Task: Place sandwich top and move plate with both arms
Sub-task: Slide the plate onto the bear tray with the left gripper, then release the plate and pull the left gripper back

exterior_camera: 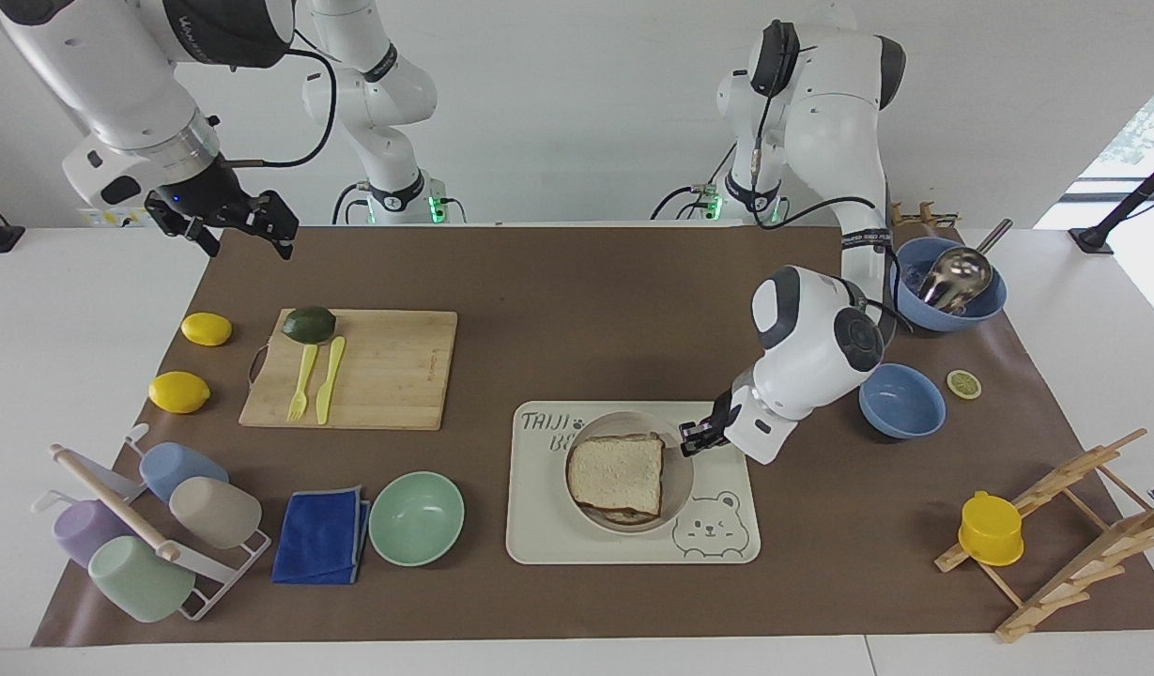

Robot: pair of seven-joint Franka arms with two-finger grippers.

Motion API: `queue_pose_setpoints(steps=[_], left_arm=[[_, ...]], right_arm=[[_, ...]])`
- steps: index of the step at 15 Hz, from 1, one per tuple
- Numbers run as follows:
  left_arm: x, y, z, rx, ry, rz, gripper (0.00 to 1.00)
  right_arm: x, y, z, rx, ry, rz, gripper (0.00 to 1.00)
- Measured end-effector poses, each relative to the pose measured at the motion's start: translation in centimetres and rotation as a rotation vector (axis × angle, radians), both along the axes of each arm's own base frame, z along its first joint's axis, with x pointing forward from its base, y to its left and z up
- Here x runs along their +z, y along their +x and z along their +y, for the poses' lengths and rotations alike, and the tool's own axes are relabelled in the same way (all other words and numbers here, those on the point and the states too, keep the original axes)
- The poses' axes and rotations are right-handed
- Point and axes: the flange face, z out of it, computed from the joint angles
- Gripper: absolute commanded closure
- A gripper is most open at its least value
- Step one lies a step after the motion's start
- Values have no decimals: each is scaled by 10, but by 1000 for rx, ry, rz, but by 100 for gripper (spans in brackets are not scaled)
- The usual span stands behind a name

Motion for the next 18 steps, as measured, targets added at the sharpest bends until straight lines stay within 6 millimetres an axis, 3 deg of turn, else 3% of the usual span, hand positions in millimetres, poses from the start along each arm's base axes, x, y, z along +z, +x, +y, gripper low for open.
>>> queue_pose_setpoints(steps=[5,6,7,12,14,16,18], left_arm=[[-10,-2,2,6,8,-4,100],[-12,-2,3,7,9,-6,55],[-13,-2,3,6,10,-7,1],[-8,0,9,-13,30,-18,0],[5,4,17,-27,45,-8,0],[42,12,37,-25,62,-38,0],[95,7,65,-41,122,-64,0]], right_arm=[[0,0,0,0,0,0,0],[0,0,0,0,0,0,0],[0,0,0,0,0,0,0],[0,0,0,1,0,0,0],[0,0,0,1,0,0,0],[0,0,0,1,0,0,0],[0,0,0,1,0,0,0]])
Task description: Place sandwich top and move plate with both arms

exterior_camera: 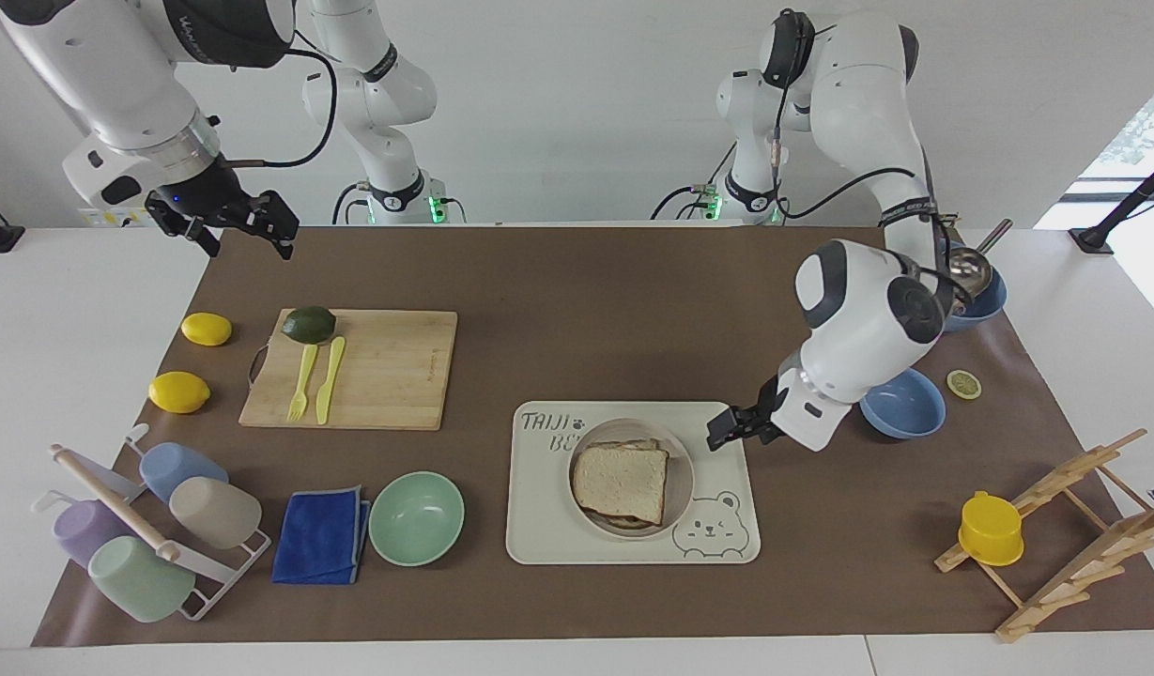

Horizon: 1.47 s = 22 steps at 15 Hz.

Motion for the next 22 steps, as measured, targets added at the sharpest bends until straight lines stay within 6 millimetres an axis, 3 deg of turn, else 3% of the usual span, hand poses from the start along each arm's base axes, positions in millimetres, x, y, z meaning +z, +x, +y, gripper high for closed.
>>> queue_pose_setpoints(steps=[6,10,13,17,22], left_arm=[[131,-61,48,-37,159,2,0],[175,-110,61,-123,206,33,0],[187,-145,81,-186,225,77,0],[170,-180,95,-210,233,136,0],[165,-180,103,-280,227,129,0]], right_arm=[[0,0,1,1,0,0,0],[0,0,1,2,0,0,0],[0,0,1,2,0,0,0],[0,0,2,3,0,0,0],[0,0,2,4,0,0,0]])
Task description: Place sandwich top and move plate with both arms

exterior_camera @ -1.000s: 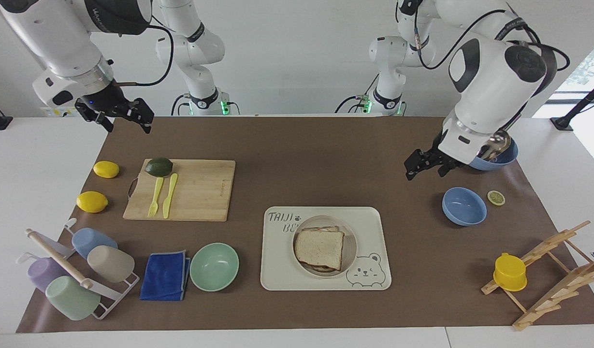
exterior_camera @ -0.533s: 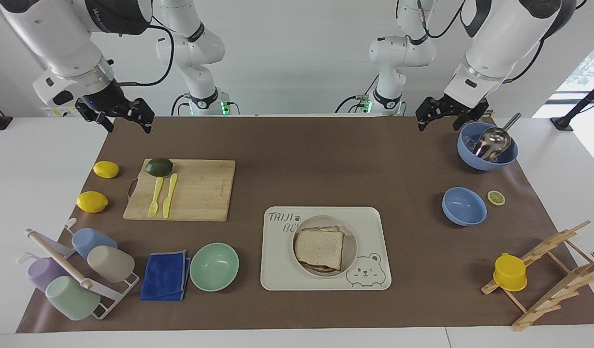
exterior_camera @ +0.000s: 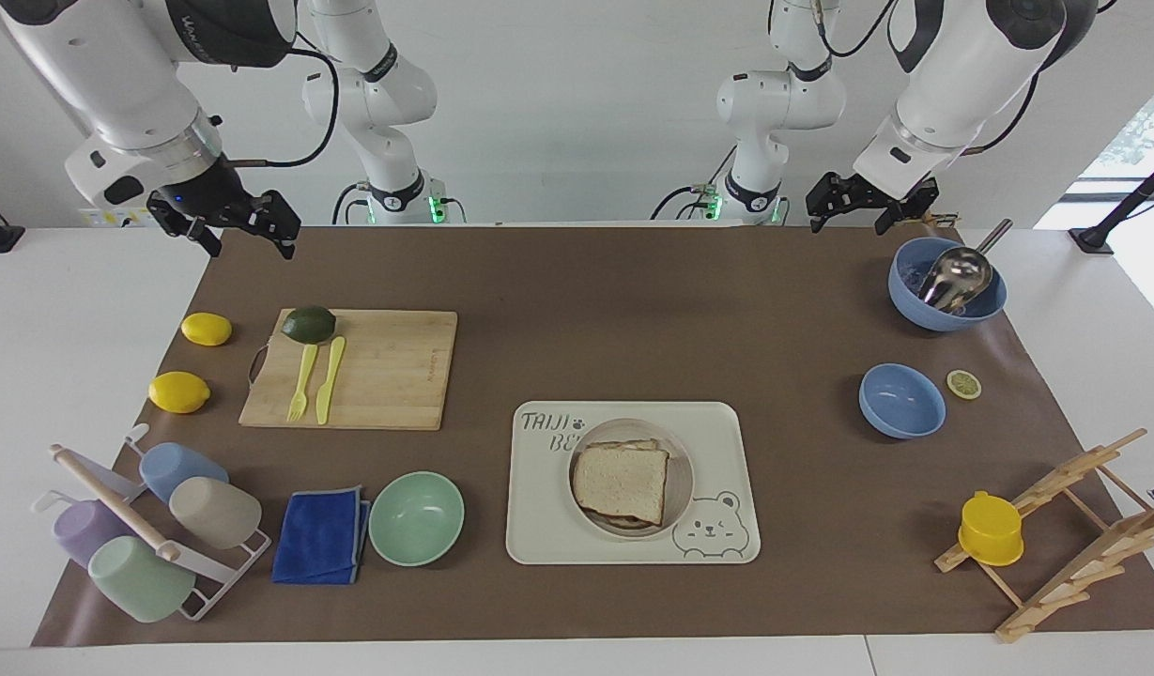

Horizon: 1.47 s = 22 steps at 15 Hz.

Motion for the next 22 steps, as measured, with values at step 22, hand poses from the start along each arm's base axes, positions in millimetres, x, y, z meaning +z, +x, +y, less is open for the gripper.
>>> queue_pose_setpoints(steps=[22], left_arm=[[26,21,13,106,-1,-81,0]], right_arm=[[1,0,2,3,0,-1,0]])
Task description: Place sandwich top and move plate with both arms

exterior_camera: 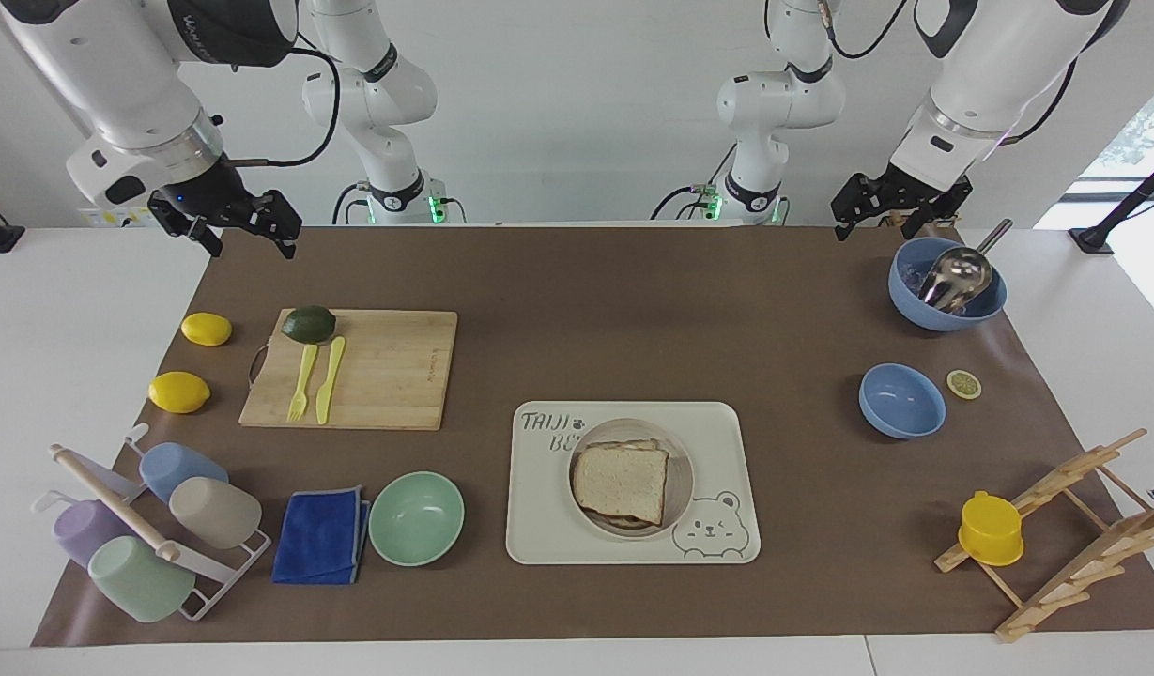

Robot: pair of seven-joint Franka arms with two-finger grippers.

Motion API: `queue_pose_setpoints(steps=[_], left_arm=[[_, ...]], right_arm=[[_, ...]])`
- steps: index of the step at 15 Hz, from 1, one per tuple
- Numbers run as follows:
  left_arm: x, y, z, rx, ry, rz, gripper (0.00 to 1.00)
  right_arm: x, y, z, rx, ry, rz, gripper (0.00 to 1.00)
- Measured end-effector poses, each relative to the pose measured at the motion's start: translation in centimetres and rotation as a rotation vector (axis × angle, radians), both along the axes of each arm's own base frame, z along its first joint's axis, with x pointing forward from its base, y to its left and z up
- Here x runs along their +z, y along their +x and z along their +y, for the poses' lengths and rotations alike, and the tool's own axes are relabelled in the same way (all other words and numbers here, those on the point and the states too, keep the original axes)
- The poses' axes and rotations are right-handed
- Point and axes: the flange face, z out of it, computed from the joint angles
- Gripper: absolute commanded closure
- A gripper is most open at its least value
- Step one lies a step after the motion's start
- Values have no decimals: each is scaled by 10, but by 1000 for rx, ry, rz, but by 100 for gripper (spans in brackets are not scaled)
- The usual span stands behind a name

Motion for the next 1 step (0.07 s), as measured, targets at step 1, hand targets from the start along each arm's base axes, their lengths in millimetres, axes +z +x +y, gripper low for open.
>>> queue_pose_setpoints(steps=[1], left_arm=[[0,0,1,2,0,0,0]], right_arm=[[0,0,0,0,0,0,0]])
